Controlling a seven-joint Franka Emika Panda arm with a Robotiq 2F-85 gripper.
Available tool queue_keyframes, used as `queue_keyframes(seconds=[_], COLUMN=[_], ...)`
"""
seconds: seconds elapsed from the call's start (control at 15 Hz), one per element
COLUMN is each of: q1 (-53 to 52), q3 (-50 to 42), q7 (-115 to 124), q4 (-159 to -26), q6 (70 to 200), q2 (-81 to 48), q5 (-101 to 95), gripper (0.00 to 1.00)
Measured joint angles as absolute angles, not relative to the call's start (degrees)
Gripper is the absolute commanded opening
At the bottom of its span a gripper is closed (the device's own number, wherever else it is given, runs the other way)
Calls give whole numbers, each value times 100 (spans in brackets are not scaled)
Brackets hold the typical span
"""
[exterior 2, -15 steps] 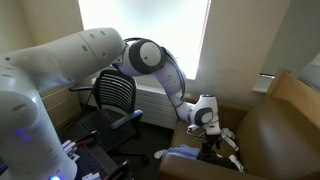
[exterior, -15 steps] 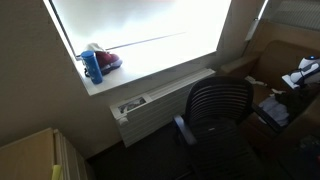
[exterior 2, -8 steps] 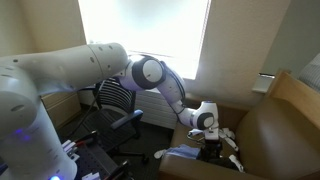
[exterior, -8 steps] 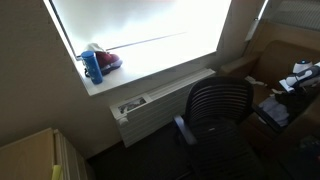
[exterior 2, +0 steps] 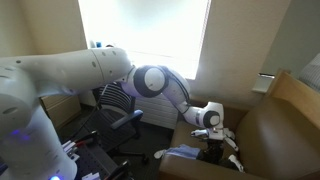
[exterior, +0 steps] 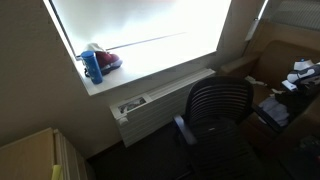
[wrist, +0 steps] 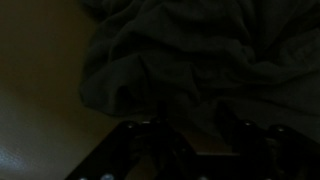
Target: Remove the dark grey clothing from the sofa and place it on the backrest of the black chair, return the clothing to the sofa
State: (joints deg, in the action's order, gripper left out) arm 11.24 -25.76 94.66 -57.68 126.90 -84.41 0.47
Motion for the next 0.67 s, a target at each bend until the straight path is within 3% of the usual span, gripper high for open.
queue_keyframes(seconds=[0.27,0.67], q1=[1235,1475], q3=[-2494,-2321], q7=[9478,9256], q4=[-5493,-4696], q6=[12498,12532], q2=[-8437,-8234], q5=[-46,86], gripper=[0,0])
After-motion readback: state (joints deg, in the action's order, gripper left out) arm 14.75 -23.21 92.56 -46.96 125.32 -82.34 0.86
